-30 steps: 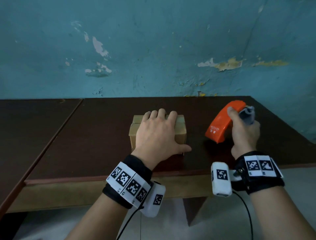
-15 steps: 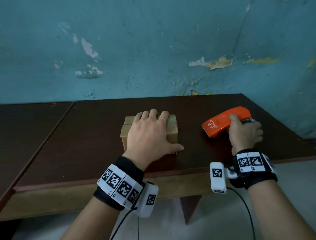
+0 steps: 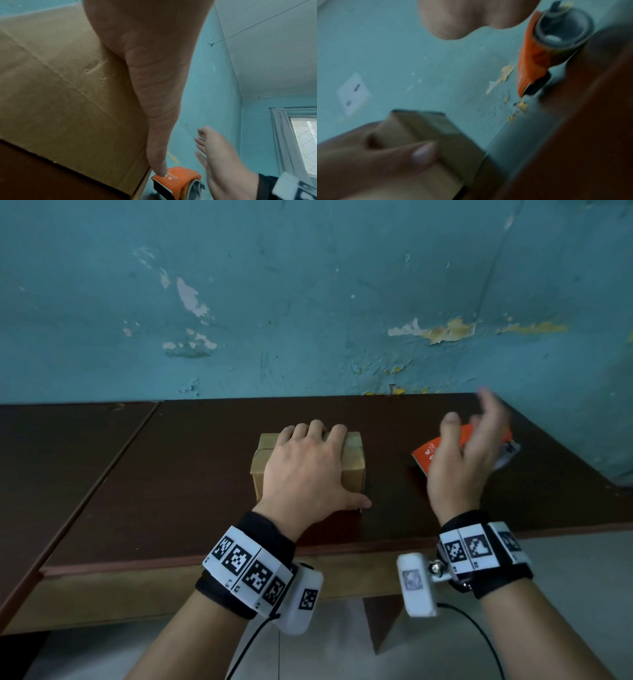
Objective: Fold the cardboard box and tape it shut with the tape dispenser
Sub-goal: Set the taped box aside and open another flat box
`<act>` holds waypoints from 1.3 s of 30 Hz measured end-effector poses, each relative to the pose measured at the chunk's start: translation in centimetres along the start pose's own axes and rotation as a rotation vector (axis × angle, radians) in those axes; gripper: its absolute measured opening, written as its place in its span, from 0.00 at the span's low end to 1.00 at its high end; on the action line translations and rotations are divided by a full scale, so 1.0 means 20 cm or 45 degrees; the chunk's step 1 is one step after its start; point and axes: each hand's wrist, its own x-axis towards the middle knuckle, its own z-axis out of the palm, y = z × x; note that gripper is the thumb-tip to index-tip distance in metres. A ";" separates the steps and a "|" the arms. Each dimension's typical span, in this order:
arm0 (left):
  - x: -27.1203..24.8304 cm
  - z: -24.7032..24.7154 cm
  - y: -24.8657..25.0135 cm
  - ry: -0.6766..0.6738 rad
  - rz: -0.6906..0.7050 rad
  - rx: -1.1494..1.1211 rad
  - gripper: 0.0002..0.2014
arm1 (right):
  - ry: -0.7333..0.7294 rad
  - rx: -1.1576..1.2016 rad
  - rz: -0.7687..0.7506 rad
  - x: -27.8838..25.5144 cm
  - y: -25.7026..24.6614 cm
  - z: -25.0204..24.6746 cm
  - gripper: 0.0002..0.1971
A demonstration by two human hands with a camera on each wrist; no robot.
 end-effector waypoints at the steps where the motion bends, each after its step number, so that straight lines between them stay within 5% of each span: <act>1: 0.00 0.00 0.00 0.001 0.004 0.001 0.57 | -0.162 0.167 0.072 -0.03 -0.02 0.03 0.27; 5: 0.00 0.00 0.00 0.007 0.015 0.016 0.57 | -0.682 0.682 0.559 -0.13 -0.09 0.15 0.30; 10: 0.00 0.02 0.00 0.033 0.026 0.055 0.57 | -0.882 0.845 0.932 -0.19 -0.17 0.24 0.35; 16: 0.00 0.03 -0.02 0.052 0.048 0.040 0.58 | -0.994 0.833 0.932 -0.22 -0.14 0.28 0.34; 25: 0.00 0.02 -0.02 0.094 0.102 -0.076 0.60 | -0.921 0.755 1.019 -0.24 -0.07 0.30 0.37; 29: -0.02 0.00 -0.04 0.127 0.184 -0.324 0.64 | -0.884 0.786 0.974 -0.21 -0.10 0.30 0.41; 32: -0.04 -0.03 -0.09 0.229 0.263 -0.703 0.52 | -0.917 0.796 0.944 -0.21 -0.13 0.31 0.38; 36: -0.04 -0.06 -0.21 0.649 -0.136 -1.180 0.29 | -0.913 0.686 0.897 -0.22 -0.15 0.30 0.35; 39: -0.04 -0.03 -0.31 0.527 -0.552 -1.571 0.25 | -0.922 0.638 0.865 -0.22 -0.15 0.30 0.31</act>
